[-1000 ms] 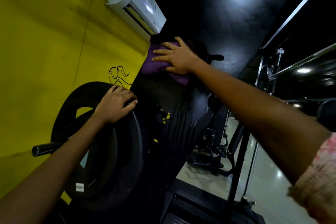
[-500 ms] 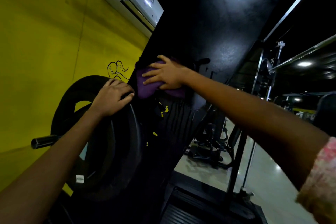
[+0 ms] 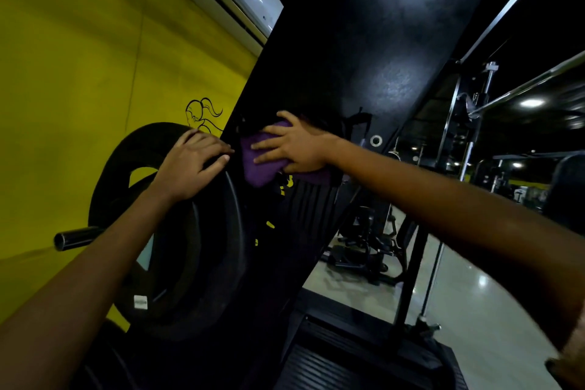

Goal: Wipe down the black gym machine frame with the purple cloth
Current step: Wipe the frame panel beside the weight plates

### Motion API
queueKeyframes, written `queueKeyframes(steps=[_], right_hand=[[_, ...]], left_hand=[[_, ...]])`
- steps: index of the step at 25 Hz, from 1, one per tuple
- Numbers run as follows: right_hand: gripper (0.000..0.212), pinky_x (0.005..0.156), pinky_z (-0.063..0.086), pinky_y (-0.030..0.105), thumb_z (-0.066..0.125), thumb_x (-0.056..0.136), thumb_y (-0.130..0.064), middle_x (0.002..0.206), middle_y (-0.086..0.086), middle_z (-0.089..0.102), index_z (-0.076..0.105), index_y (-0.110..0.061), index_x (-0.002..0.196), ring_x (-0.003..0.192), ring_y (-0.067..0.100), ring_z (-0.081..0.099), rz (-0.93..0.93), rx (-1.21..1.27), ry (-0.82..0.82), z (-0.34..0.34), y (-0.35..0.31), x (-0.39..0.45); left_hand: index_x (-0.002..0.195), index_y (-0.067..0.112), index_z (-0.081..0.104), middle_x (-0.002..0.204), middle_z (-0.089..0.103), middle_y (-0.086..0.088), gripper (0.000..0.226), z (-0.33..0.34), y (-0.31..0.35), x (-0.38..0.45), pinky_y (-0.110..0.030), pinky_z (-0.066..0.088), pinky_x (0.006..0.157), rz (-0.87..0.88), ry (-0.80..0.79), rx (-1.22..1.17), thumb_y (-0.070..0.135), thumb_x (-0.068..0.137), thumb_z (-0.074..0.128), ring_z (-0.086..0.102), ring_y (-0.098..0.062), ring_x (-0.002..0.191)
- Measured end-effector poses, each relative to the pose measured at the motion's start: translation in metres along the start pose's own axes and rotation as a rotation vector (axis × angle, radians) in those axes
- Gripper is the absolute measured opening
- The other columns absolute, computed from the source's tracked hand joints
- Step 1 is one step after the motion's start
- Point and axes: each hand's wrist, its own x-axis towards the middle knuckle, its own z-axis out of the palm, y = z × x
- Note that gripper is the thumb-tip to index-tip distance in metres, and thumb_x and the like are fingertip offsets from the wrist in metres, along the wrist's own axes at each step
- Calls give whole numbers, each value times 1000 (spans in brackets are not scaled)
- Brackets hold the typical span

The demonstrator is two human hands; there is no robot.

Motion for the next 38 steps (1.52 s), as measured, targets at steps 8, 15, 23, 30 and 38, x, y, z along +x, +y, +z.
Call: queueKeyframes(steps=[8, 15, 23, 30, 38], right_hand=[[61, 112, -2, 59, 45, 93, -42, 160, -2, 12, 21, -33, 149, 146, 29, 6, 627, 68, 272, -15, 35, -23], [57, 96, 24, 71, 40, 74, -39, 133, 7, 58, 63, -24, 125, 121, 43, 52, -48, 0, 153, 16, 6, -42], [57, 108, 7, 65, 51, 86, -36, 152, 3, 34, 42, -29, 142, 140, 35, 28, 470, 16, 269, 14, 13, -56], [60, 98, 24, 62, 38, 71, -41, 131, 5, 59, 63, -25, 124, 117, 39, 56, -78, -73, 283, 21, 23, -92], [67, 106, 13, 64, 27, 77, -50, 148, 5, 41, 47, -29, 138, 135, 39, 35, 478, -14, 311, 16, 36, -108]], left_hand=[[110, 9, 69, 113, 67, -5, 54, -2, 3, 0, -32, 18, 107, -25, 7, -28, 43, 91, 32, 53, -22, 112], [109, 10, 69, 114, 66, -6, 55, -2, 3, 0, -36, 18, 110, -26, -15, 3, 45, 91, 30, 54, -23, 113], [122, 10, 58, 133, 51, -12, 68, 14, 46, -3, -56, 16, 111, -292, -125, 240, 60, 79, 44, 34, -29, 134], [123, 15, 59, 135, 51, -5, 77, 9, 42, -15, -57, 22, 108, -227, -97, 222, 65, 76, 23, 29, -24, 138], [120, 14, 61, 132, 54, -6, 73, 9, 44, -15, -57, 23, 106, -220, -77, 198, 62, 78, 26, 33, -25, 136]])
